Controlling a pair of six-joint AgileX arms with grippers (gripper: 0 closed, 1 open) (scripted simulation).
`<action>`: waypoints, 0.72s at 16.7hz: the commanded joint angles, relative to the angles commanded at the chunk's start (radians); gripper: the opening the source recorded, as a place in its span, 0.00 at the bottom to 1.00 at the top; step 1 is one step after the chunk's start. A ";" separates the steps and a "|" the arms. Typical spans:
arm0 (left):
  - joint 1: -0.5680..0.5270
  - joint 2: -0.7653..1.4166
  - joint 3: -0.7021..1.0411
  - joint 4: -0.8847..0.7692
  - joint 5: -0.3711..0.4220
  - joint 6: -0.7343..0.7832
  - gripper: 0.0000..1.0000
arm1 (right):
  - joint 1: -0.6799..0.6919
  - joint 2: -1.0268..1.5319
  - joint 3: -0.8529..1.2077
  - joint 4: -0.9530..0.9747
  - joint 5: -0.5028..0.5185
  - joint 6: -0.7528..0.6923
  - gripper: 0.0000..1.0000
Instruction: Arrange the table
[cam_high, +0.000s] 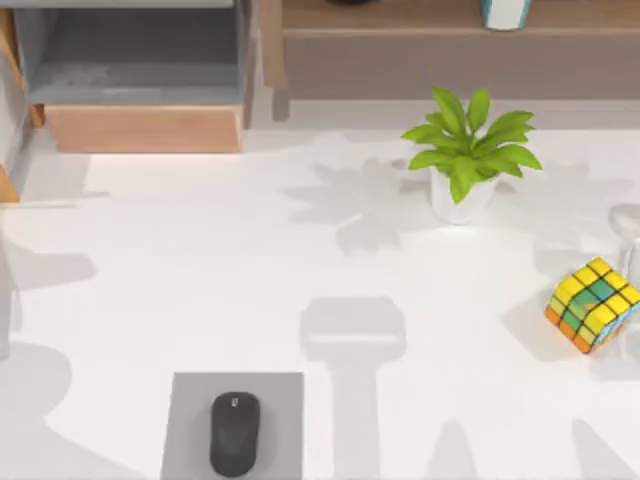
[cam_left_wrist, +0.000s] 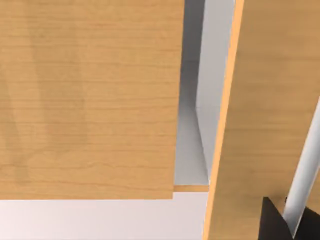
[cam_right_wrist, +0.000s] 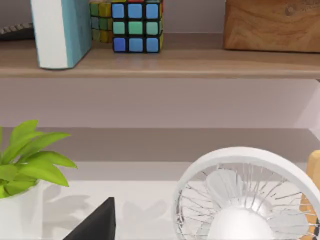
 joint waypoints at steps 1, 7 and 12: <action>-0.009 0.013 0.030 -0.015 -0.008 -0.001 0.00 | 0.000 0.000 0.000 0.000 0.000 0.000 1.00; -0.064 0.092 0.212 -0.118 -0.063 -0.003 0.00 | 0.000 0.000 0.000 0.000 0.000 0.000 1.00; -0.062 0.094 0.214 -0.123 -0.063 -0.004 0.00 | 0.000 0.000 0.000 0.000 0.000 0.000 1.00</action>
